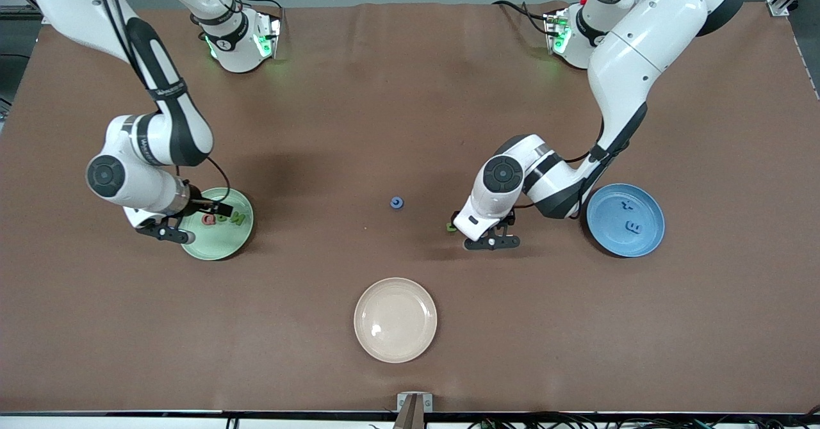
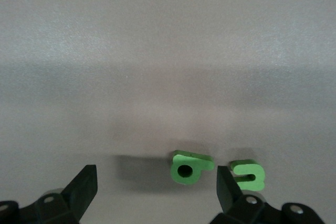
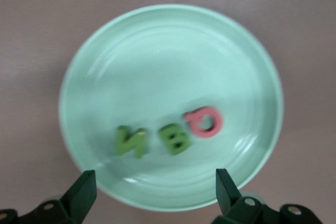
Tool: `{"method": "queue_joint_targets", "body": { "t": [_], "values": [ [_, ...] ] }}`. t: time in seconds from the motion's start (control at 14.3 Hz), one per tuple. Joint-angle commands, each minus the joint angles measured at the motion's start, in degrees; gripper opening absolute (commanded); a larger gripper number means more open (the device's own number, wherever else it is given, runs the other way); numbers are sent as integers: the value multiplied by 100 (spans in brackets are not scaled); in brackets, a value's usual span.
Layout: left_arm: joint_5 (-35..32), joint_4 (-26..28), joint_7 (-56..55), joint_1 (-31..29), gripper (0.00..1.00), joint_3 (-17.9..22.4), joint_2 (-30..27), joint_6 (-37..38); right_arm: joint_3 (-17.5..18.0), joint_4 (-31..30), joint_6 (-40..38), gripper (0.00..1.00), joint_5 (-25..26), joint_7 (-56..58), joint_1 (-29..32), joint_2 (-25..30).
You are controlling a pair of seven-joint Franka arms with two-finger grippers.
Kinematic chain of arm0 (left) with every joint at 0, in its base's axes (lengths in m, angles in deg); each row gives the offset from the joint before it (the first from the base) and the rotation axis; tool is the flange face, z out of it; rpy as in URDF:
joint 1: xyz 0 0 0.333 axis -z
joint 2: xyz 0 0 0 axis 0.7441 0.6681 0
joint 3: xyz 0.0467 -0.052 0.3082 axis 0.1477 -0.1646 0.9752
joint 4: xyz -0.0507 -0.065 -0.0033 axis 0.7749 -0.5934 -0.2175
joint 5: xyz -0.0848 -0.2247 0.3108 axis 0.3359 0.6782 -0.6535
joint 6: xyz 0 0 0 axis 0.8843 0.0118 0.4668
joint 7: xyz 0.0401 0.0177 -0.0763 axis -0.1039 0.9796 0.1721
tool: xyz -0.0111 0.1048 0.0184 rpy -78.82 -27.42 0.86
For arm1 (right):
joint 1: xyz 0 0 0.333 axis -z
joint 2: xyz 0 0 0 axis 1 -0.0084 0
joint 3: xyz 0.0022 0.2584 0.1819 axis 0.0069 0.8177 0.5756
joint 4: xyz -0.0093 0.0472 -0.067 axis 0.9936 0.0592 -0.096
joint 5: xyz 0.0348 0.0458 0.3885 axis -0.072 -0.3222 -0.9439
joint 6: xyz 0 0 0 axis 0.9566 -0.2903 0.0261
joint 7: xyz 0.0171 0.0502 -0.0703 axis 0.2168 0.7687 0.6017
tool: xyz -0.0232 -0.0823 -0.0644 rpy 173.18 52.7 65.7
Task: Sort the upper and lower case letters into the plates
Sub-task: 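Grasp the blue G with the right gripper while the left gripper hovers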
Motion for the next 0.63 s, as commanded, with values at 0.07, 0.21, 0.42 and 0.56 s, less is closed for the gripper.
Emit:
{"method": "queue_joint_targets", "body": {
  "t": [0.07,0.21,0.42,0.56],
  "values": [
    [-78,-110,-8,13,100,-5,104,-133,7,262,-87,100,3,-2482,-1382,88],
    [-78,-110,-8,13,100,-5,131,-177,7,657,-96,100,3,-3627,-1964,-192],
    [-113,-110,-8,13,100,-5,166,-265,7,1228,-61,100,-75,-4867,-2544,-763],
    [-113,-110,1,13,100,3,175,-265,7,1589,-34,100,-120,-5570,-2809,-1115]
  ]
}}
